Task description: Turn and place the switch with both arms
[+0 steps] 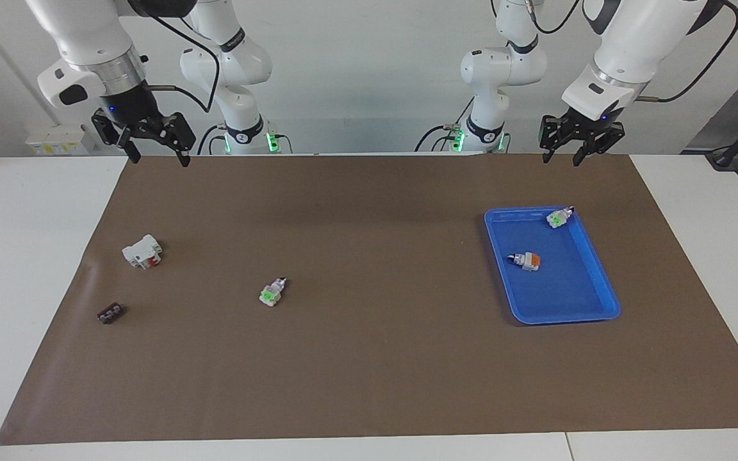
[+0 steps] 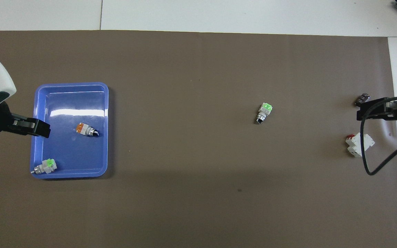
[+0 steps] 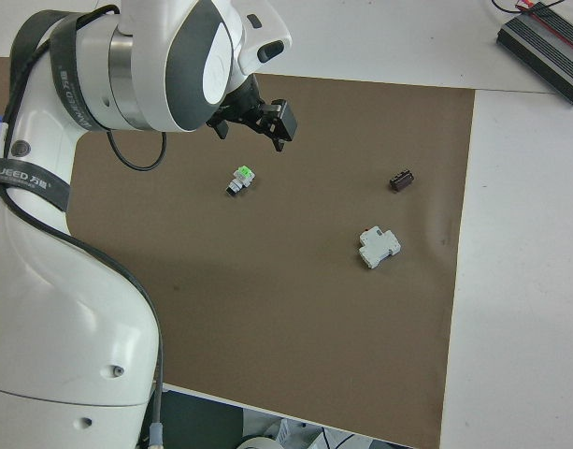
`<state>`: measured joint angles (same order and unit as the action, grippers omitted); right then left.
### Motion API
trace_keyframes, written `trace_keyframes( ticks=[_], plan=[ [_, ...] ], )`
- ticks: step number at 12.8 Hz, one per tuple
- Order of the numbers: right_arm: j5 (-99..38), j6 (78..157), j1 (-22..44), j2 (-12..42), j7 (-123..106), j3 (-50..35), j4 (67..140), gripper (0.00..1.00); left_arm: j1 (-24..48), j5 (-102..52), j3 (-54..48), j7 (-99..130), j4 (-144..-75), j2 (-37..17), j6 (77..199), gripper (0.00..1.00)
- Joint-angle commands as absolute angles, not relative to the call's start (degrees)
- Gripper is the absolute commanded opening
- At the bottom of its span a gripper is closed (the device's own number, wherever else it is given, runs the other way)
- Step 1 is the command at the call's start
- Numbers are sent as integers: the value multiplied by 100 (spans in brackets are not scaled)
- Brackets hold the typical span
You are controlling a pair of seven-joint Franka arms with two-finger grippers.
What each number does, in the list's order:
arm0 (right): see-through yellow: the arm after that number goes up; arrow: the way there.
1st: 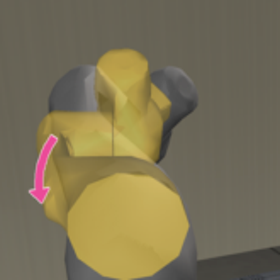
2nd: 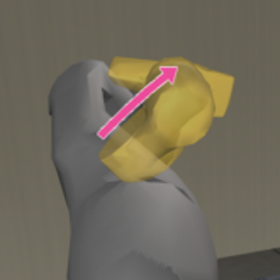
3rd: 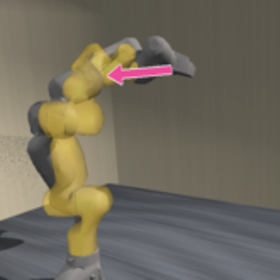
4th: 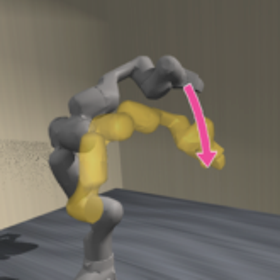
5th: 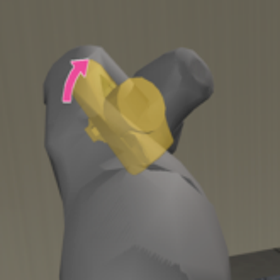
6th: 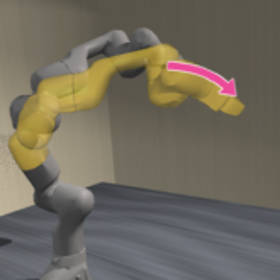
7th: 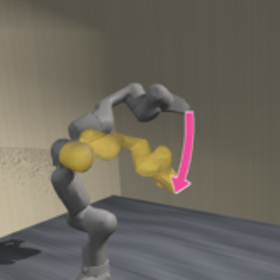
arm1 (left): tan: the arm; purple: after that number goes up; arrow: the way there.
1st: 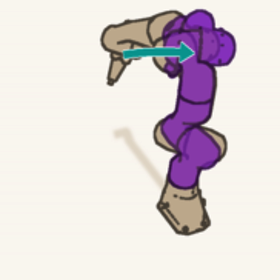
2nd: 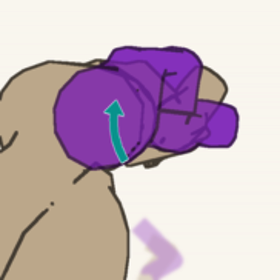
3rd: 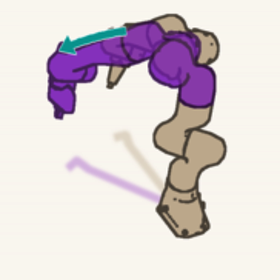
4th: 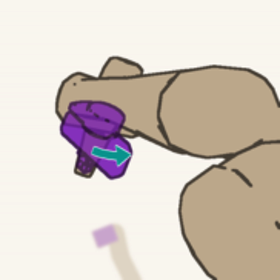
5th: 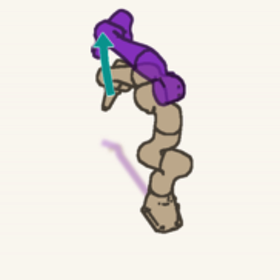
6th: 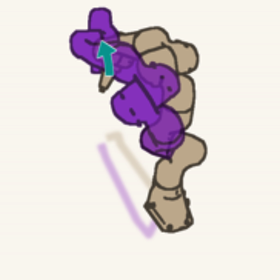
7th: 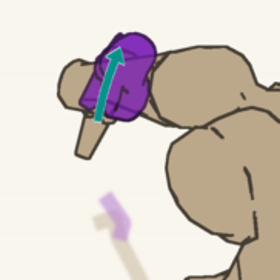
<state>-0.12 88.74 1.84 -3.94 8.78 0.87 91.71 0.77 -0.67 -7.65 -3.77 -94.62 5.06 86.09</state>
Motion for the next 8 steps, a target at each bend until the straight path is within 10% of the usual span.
trace_keyframes(
  ticks=[1, 8],
  plan=[
    [18, 8824, 141, -466, 773, 53, 9193, 100, 79, 70, -809, -107, -9721, 721, 8990, 100],
    [18, 8824, 141, -466, 773, 53, 9193, 100, 44, 53, -817, 167, -9729, 703, 9237, 100]
  ],
)
